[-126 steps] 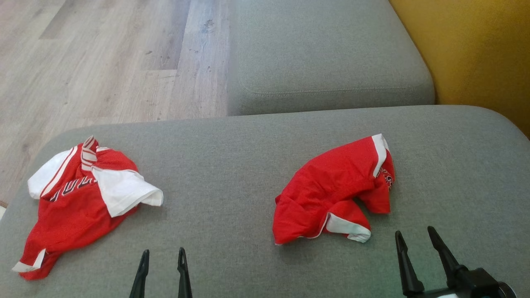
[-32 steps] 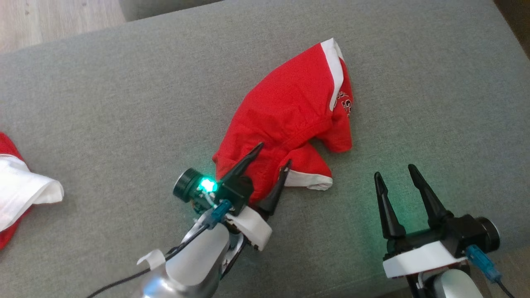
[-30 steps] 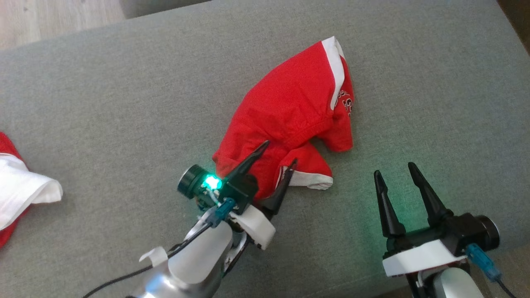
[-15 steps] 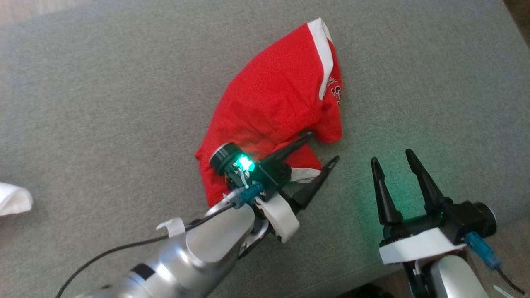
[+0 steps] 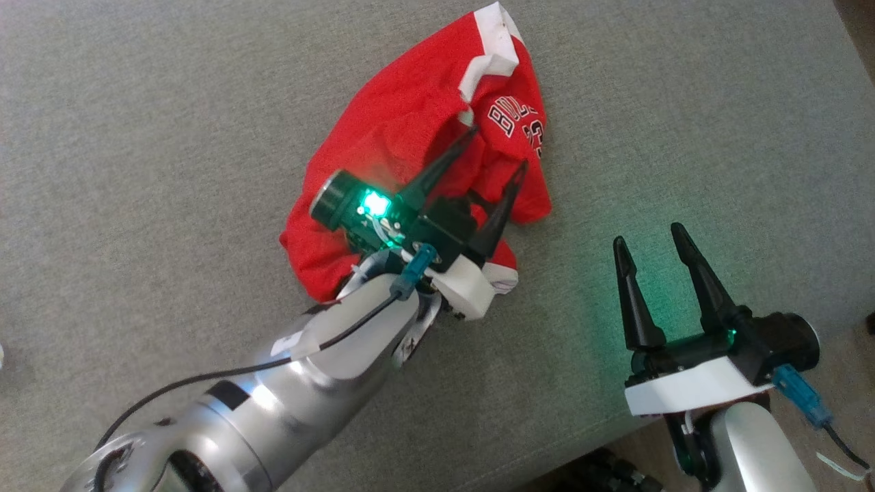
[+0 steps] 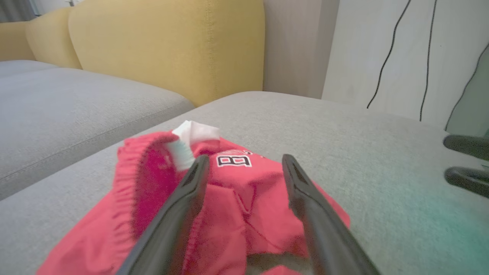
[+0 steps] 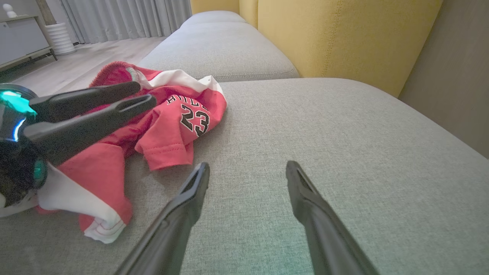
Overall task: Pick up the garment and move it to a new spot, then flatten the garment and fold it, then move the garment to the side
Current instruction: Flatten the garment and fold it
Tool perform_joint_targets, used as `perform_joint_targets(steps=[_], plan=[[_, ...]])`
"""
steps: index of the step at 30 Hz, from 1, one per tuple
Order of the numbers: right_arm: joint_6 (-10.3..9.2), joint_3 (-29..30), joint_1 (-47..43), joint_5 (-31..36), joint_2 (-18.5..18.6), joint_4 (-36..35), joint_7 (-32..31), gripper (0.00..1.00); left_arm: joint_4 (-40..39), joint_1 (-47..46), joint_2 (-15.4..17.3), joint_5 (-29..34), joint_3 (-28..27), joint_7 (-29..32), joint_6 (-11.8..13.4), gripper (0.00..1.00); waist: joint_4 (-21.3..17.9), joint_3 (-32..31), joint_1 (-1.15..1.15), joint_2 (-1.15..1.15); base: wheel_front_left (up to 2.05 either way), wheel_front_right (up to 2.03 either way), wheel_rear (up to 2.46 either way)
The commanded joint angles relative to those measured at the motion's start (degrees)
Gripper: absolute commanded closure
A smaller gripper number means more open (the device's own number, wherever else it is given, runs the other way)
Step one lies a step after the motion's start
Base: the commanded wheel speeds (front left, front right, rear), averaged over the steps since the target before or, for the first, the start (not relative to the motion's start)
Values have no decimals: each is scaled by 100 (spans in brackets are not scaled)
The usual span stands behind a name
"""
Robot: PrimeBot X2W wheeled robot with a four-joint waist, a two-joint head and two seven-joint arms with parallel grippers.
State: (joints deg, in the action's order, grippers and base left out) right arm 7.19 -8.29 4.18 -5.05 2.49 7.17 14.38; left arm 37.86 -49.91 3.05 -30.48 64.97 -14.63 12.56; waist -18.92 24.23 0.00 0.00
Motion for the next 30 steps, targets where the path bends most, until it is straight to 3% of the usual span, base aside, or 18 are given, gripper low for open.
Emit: perform_joint_targets(steps=[1,6,11,14,18,24,30], plan=[[30,-85,71,-48,39,-159,62,0,-211,-205,-17,61,-257,-36,84,0,-2,-3,0,0,0,0,0],[30,-69,74,-63,39,-138,62,0,-379,-180,-17,14,-571,-36,172,0,18,-30,0,0,0,0,0],[30,-18,43,-58,39,-136,62,0,-481,-87,-17,-213,-630,-36,-17,0,61,-103,0,0,0,0,0],[30,8,8,-77,39,-141,62,0,-313,93,-17,-491,-380,-36,-294,0,72,-169,0,0,0,0,0],[30,11,-18,-90,39,-146,62,0,-94,126,-17,-707,-118,-25,-370,0,79,-210,0,0,0,0,0],[30,-27,9,-125,39,-174,62,0,269,-201,-17,-947,-17,-30,41,0,41,-207,0,0,0,0,0],[30,-98,33,-151,39,-152,62,0,411,-543,-17,-1066,-13,-35,244,0,-51,-172,0,0,0,0,0]])
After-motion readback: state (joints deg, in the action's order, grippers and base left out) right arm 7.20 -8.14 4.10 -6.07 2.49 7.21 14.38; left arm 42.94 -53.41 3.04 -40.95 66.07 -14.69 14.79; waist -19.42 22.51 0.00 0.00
